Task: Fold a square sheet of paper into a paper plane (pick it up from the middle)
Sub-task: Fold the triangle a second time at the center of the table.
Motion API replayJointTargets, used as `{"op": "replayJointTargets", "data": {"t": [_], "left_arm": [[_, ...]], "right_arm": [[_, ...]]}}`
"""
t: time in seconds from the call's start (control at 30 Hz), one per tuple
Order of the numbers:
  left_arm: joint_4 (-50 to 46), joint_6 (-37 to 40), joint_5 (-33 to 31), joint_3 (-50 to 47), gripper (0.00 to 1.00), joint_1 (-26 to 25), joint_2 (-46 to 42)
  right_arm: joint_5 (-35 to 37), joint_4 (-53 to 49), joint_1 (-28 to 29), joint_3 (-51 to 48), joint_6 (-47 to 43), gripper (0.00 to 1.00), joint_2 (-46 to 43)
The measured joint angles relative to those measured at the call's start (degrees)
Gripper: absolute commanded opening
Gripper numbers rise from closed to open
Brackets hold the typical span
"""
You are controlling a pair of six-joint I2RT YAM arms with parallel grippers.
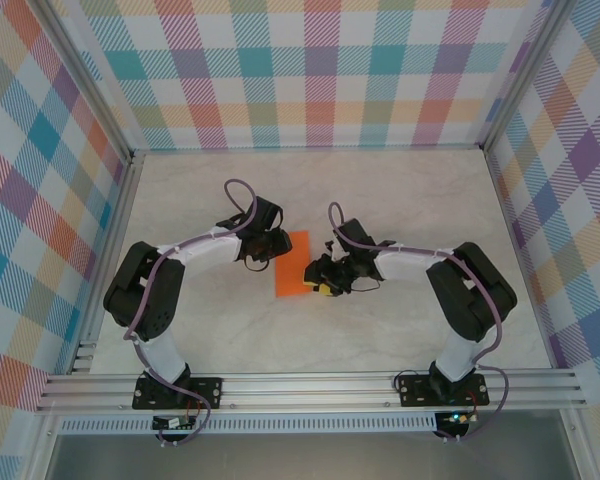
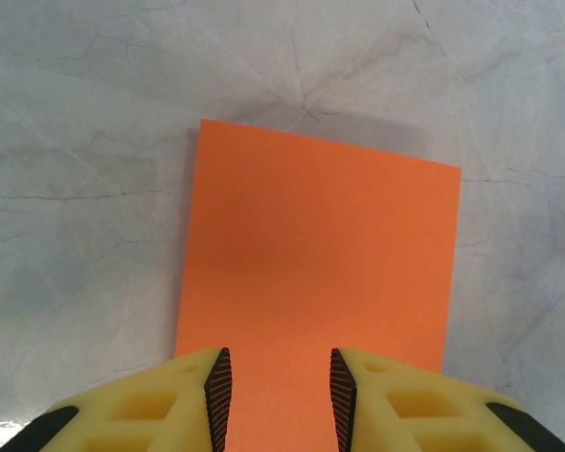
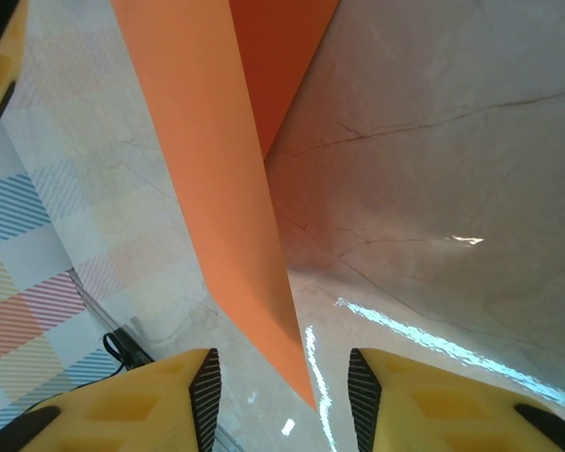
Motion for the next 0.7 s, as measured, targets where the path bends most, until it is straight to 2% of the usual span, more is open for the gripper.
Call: {"op": "replayJointTargets", "data": {"t": [0.1, 0.3, 0.37, 0.7], "left_arm": [[0.1, 0.0, 0.0, 0.0, 0.35, 0.0, 0.0], [0.9, 0.0, 0.5, 0.0, 0.34, 0.0, 0.0], [1.5, 0.0, 1.2, 0.0, 0.34, 0.0, 0.0], [7.5, -0.1, 7.6, -2.6, 0.28, 0.0, 0.0]], "right_arm": [[-0.5, 0.0, 0.3, 0.0, 0.4, 0.3, 0.1], [-0.8, 0.0, 0.6, -0.7, 0.7, 0.05, 0.1], [-0.6, -0.5, 0.6, -0.8, 0.5, 0.0, 0.0], [-0.4, -8.6, 0.6, -0.7, -4.9, 0.0, -1.6]]}}
